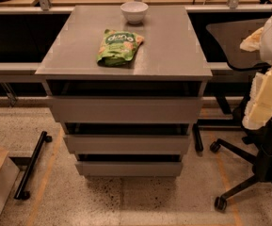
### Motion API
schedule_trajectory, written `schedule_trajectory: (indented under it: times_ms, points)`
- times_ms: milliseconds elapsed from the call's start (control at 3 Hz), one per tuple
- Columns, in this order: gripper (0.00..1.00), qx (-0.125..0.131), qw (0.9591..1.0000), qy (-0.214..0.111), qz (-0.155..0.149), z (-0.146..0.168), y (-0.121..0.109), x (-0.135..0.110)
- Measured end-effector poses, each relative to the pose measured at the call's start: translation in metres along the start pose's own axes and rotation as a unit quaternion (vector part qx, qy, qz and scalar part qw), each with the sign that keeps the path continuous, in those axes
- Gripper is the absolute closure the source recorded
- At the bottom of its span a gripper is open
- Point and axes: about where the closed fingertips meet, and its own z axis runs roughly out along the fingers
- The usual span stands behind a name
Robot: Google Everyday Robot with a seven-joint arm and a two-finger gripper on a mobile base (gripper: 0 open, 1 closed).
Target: Open top drawer
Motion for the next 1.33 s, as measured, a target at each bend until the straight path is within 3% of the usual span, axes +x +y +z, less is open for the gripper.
schedule_trajectory:
  times_ms: [333,667,1333]
  points:
    - [0.0,0.0,1.0,0.0,0.0,0.0,0.0,0.0]
    - [0.0,-0.01,0.9996,-0.015,-0.023,0.016,0.003,-0.008]
    - [0.0,-0.032,0.9961,-0.055,-0.061,0.085,0.005,-0.025]
